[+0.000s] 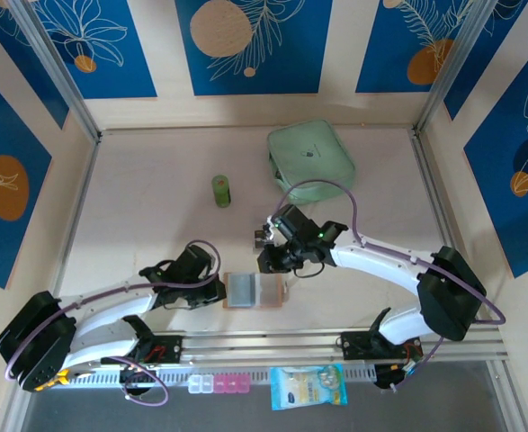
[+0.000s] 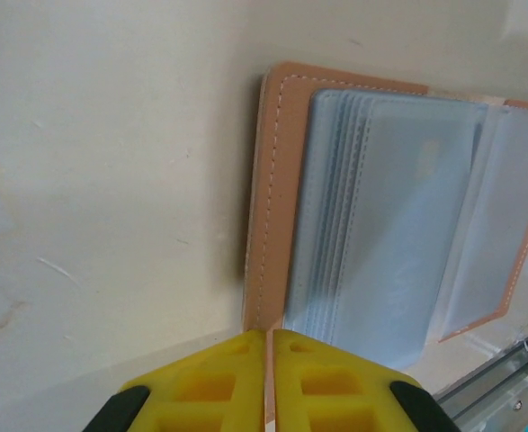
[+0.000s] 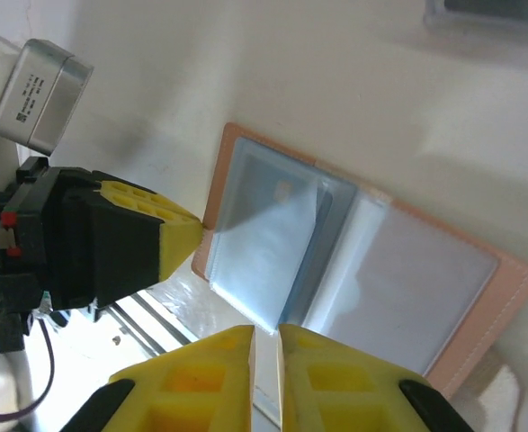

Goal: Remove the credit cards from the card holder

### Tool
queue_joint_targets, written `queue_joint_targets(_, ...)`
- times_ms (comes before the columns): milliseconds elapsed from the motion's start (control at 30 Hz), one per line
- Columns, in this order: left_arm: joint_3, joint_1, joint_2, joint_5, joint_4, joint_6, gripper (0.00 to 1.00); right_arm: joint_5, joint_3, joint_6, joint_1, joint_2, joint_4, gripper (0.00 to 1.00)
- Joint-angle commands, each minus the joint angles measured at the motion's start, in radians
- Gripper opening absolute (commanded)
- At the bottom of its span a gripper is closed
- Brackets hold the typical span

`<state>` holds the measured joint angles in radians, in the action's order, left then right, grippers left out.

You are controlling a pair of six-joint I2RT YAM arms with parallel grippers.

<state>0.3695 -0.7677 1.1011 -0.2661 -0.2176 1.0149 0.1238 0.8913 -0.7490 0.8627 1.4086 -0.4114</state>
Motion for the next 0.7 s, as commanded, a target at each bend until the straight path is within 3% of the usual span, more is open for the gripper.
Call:
queue_joint_targets(0,-0.018,0.006,0.014,-0.038,0.031,-0.006,0.10,0.023,-0.024,-0.138,0.031,-0.030,0.061,0.20)
queue_joint_targets(667,-0.012,0.004,0.056,-0.058,0.025,-0.004,0.08,0.054,0.003,-0.225,0.124,0.167,0.184,0.39)
